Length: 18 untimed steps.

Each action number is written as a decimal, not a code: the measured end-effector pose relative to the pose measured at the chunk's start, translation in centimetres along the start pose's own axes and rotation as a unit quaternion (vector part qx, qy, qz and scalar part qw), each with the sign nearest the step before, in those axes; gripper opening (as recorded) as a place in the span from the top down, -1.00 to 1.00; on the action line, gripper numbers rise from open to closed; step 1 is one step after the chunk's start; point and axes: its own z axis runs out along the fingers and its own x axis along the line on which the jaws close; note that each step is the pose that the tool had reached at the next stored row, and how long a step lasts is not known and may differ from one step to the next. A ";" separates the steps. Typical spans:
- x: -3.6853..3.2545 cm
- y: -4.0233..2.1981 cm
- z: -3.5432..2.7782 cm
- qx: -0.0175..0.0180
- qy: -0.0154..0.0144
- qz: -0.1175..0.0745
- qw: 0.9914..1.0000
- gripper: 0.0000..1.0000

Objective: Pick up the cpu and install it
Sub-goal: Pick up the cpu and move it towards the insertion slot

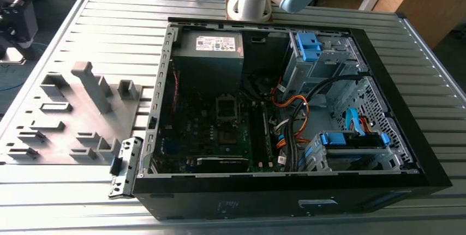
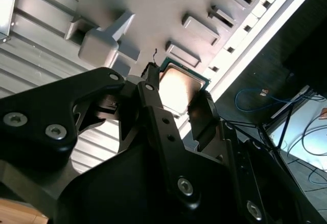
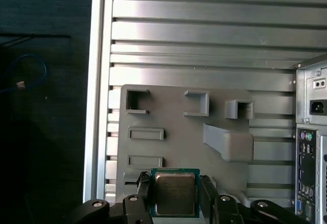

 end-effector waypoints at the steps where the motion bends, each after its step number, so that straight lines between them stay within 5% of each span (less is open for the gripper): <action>1: -0.20 0.00 0.01 0.000 0.000 0.000 1.000 0.05; 18: -4.99 -0.09 0.10 0.000 0.000 0.000 1.000 0.05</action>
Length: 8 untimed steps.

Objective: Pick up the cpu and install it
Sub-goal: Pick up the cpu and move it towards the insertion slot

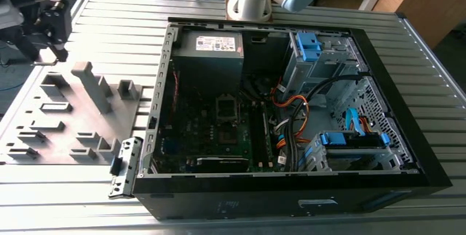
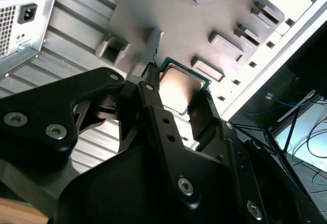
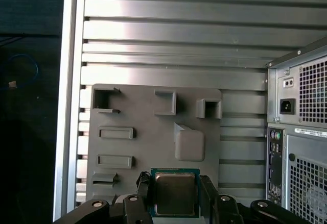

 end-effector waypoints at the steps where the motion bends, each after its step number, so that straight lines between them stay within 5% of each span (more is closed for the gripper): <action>1: -0.37 -0.01 0.00 0.000 0.000 0.000 1.000 0.05; 8: -2.94 -0.05 0.06 0.000 0.000 0.000 1.000 0.05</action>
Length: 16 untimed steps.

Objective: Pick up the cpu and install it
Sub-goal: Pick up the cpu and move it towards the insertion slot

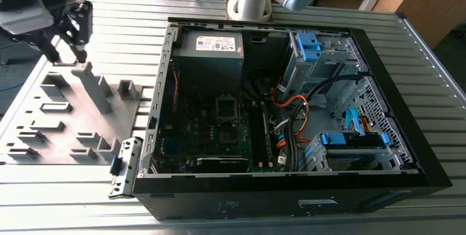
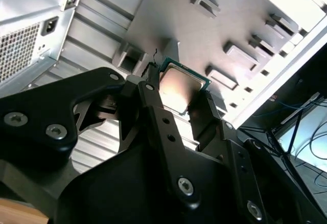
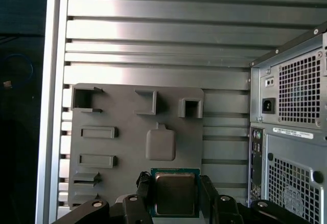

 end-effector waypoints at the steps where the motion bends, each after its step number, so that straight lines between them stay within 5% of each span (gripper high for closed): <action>1: -0.35 0.00 0.01 0.000 0.000 0.000 1.000 0.05; 16: -4.53 -0.08 0.12 0.000 0.000 0.000 1.000 0.05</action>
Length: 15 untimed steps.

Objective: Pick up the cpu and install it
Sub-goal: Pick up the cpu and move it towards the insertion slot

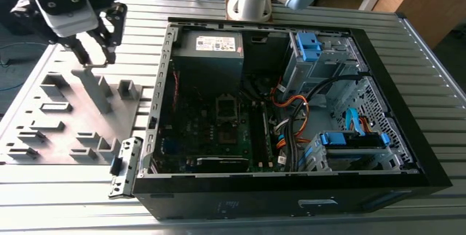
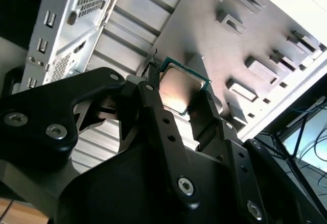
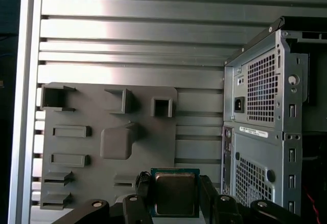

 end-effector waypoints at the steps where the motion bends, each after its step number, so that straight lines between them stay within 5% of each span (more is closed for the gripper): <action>1: -0.29 -0.01 0.01 0.000 0.000 0.000 1.000 0.05; 15: -5.13 -0.09 0.09 0.000 0.000 0.000 1.000 0.05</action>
